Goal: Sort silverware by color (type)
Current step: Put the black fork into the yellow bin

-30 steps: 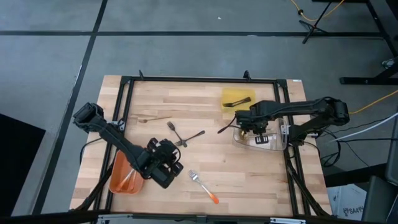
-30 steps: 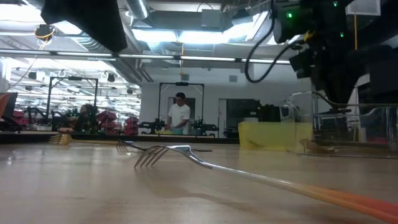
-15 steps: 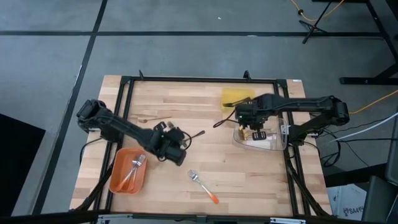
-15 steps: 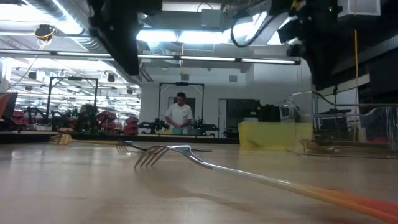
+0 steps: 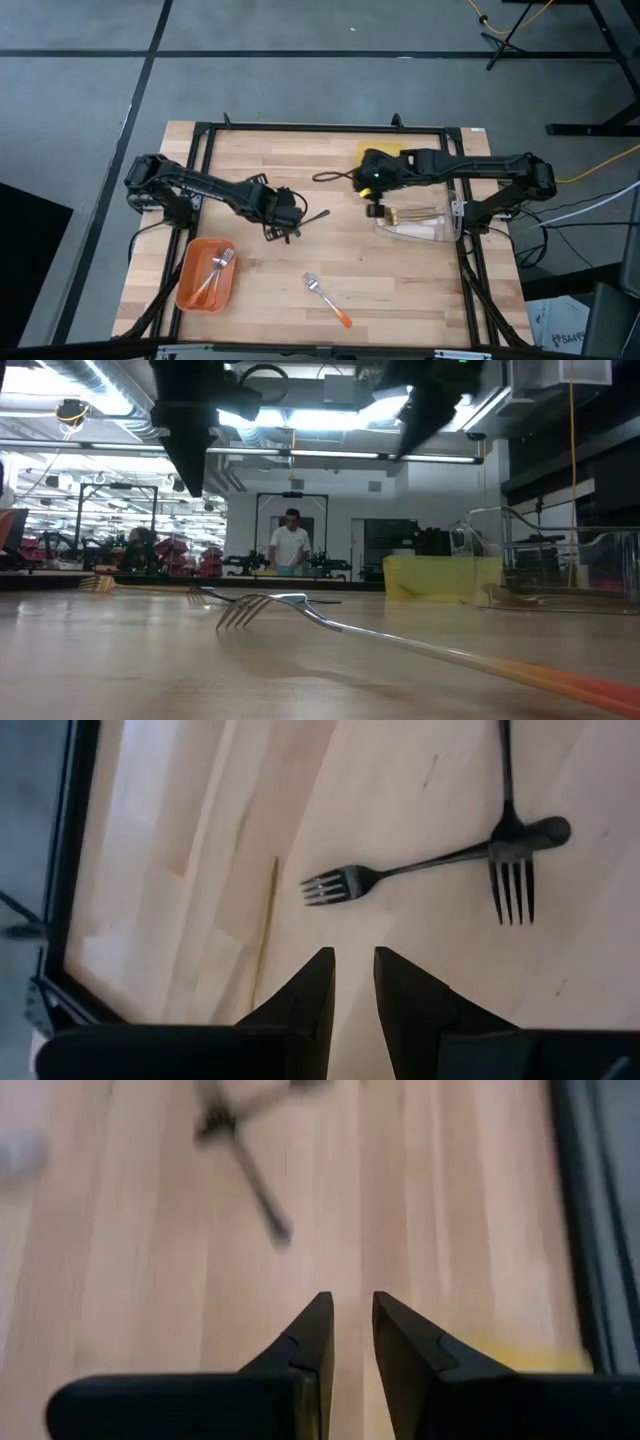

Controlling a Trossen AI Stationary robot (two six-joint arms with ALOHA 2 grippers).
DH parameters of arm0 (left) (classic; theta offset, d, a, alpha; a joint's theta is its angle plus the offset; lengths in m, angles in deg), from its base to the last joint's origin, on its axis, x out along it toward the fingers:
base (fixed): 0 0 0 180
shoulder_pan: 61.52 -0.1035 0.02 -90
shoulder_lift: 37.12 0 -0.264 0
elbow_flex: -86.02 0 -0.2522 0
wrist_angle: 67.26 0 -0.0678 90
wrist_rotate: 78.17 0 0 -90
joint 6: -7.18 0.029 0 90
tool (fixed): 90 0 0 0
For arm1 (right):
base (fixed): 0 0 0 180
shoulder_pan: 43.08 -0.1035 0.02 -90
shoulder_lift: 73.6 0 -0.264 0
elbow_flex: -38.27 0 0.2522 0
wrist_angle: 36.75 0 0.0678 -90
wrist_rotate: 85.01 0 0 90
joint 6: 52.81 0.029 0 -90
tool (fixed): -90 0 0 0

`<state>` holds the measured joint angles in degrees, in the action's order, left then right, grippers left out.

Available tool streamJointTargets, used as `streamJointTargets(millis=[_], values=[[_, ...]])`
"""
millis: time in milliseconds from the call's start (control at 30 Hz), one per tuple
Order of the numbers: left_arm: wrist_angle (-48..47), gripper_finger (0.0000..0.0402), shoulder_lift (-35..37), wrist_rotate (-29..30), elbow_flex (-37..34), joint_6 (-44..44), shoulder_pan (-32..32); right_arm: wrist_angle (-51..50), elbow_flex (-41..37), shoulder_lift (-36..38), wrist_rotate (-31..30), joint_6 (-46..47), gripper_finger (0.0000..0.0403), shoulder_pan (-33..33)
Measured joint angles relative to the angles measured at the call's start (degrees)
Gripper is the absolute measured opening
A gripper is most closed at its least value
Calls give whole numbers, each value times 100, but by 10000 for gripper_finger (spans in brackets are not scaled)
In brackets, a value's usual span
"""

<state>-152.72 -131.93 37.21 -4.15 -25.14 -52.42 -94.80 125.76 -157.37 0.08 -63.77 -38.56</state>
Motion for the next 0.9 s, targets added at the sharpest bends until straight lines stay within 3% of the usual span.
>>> streamJointTargets(millis=[433, 900], values=[[-103, 68, 1489, 40, -236, 455, -125, 2487, 0, -1043, 225, -7, 62, 0], [521, 68, 3398, 92, -2071, -468, 248, 4190, 2, -2254, 1620, -2, 62, 0]])
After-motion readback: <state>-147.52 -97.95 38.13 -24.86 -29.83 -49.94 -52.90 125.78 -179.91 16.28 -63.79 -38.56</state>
